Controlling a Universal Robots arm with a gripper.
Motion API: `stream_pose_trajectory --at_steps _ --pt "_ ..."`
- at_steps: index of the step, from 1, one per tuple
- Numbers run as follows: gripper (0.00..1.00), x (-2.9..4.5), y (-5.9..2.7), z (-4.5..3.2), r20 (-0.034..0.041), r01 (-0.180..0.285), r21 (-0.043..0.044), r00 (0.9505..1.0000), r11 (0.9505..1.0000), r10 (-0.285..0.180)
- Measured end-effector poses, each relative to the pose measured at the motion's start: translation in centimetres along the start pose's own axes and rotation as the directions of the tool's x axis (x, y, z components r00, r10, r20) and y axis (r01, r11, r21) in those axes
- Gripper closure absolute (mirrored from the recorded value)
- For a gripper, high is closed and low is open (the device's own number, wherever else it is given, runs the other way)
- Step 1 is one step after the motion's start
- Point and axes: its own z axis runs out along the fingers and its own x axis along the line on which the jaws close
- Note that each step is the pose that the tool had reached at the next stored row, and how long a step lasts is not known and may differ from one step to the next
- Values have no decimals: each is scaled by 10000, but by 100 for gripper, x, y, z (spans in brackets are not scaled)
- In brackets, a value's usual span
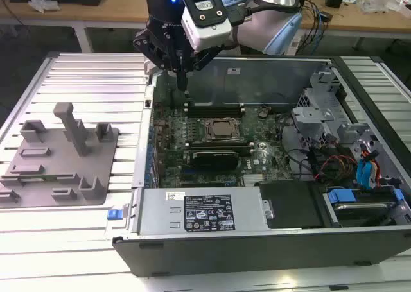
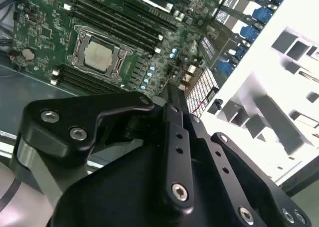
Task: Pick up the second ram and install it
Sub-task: 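Reach for the second ram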
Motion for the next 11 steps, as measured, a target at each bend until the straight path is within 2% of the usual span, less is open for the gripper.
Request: stream_pose_trajectory --at_steps 11 --pt "92 8 -1 0 1 -2 0 10000 10000 2"
